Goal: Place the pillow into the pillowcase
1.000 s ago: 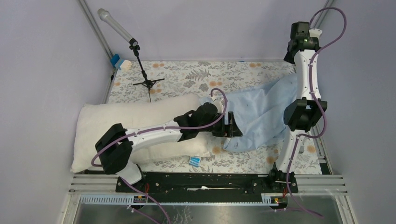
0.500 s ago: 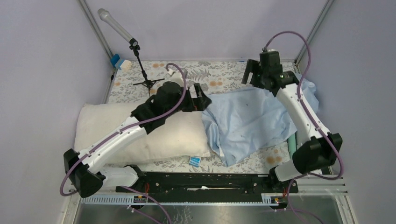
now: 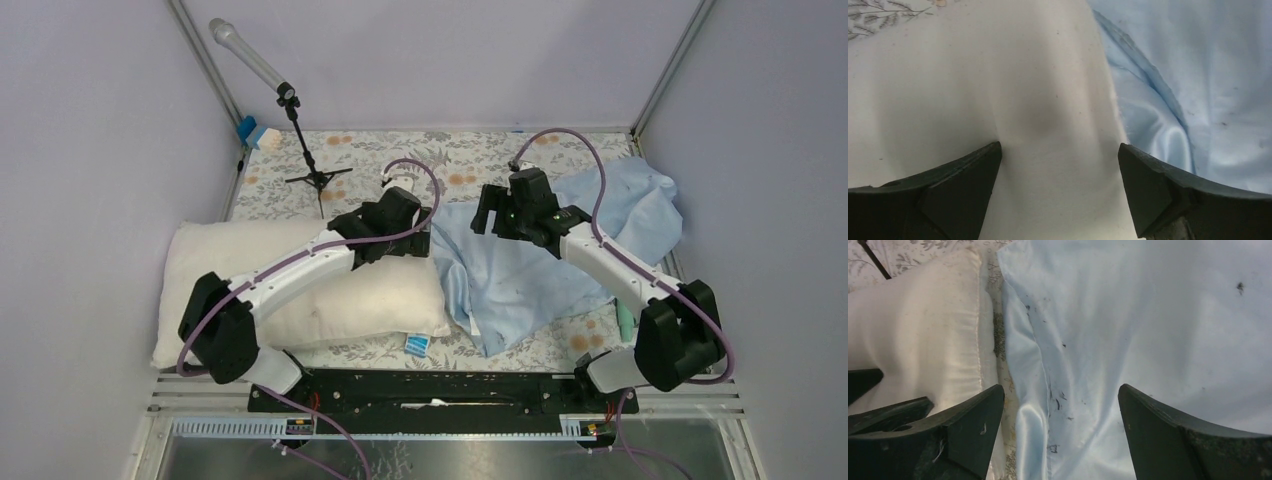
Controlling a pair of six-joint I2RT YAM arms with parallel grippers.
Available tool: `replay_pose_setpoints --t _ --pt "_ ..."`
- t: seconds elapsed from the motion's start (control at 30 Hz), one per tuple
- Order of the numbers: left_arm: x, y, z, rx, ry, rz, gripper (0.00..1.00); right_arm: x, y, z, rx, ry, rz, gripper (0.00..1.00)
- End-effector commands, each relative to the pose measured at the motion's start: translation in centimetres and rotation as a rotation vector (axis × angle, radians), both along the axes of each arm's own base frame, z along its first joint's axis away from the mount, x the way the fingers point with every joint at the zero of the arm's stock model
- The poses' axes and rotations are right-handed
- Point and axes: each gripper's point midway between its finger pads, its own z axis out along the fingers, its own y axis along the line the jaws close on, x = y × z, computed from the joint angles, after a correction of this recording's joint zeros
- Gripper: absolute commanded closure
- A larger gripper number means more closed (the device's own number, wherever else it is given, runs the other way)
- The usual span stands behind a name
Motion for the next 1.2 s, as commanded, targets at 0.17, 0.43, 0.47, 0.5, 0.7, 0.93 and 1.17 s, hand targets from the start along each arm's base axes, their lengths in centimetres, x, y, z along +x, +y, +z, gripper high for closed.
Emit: replay_pose_setpoints --t 0.17,0.43,0.47,0.5,0.7,0.93,1.17 --pt "0.4 2.8 -5.0 0.113 0.024 0.128 0.97 2.5 4.5 -1.9 -0.001 -0.062 0.132 0.10" --pt "-0.5 4.8 4.1 -0.080 -0.125 0.167 1.00 3.9 7.7 -5.3 -0.071 -0.017 0.223 0.24" --pt "-0.8 5.0 4.7 -0.093 -0.133 0.170 1.00 4.0 8.2 -5.7 -0.080 -0.008 0.231 0.25" --pt "-1.0 5.3 5.4 -0.104 -0.142 0.173 1.00 4.2 8.5 -6.0 -0.089 -0.001 0.236 0.26" --pt "-2.1 6.0 8.9 -0.197 -0.205 0.174 1.00 4.5 10.0 -8.2 -0.119 0.046 0.258 0.40" --pt "-2.9 4.9 11.7 -0.298 -0.228 0.117 1.00 5.2 9.0 -9.6 -0.191 0.075 0.220 0.71" --pt "-4.0 1.3 11.9 -0.414 -0.169 -0.038 1.00 5.5 8.2 -5.8 -0.190 0.025 0.162 1.00"
